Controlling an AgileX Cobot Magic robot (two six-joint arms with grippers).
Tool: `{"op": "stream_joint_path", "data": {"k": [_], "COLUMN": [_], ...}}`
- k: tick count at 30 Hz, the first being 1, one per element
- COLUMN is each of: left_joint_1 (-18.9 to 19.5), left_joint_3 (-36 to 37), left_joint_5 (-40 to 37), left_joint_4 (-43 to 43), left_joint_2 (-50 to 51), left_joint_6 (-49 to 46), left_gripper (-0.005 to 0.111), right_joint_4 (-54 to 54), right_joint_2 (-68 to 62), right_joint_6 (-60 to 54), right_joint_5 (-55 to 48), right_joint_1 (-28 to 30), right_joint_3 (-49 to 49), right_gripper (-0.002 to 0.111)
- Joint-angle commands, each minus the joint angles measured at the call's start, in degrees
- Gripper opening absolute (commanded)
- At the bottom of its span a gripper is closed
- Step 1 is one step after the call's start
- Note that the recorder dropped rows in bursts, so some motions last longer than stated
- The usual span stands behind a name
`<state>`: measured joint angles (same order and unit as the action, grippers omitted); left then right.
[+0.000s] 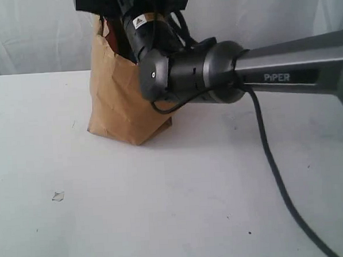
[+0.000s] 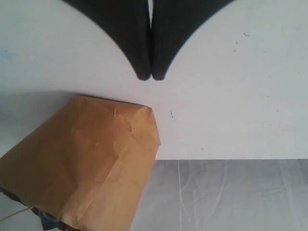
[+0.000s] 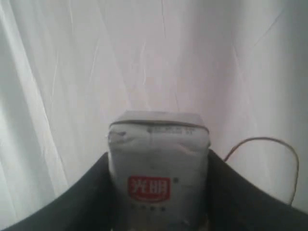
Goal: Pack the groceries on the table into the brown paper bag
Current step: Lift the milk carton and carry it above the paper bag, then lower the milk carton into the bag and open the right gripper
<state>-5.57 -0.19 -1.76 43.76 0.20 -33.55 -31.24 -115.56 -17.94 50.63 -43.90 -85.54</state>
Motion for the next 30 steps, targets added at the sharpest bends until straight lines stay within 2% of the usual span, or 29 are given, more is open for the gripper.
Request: {"op": "stream_joint_path", "data": {"k": [1, 10, 24, 26, 30], "left_joint_1": [-0.4, -0.4, -0.4, -0.4, -0.4], "left_joint_3": [0.2, 0.2, 0.2, 0.2, 0.2], "left_joint_5": [0.2, 0.2, 0.2, 0.2, 0.2], "left_joint_4": [2.0, 2.0, 2.0, 2.0, 2.0], "left_joint_2": [-0.2, -0.2, -0.2, -0.2, -0.2], "left_joint_6": [0.6, 0.6, 0.6, 0.6, 0.6], "left_gripper": [0.0, 0.0, 0.0, 0.0, 0.0], "right_joint_4": [1.2, 1.1, 1.1, 1.1, 1.1], "right_joint_2": [-0.9, -4.5, -6.9, -6.9, -6.9], "right_joint_6": [0.2, 0.2, 0.2, 0.2, 0.2], "right_joint_5": [1.1, -0.9, -7.2, -8.0, -8.3], "right_joint_1": [1.8, 3.3, 4.0, 4.0, 4.0], "right_joint_3": [-1.0, -6.2, -6.4, -6.4, -6.4], "right_gripper": [0.031, 0.031, 0.031, 0.032, 0.044]}}
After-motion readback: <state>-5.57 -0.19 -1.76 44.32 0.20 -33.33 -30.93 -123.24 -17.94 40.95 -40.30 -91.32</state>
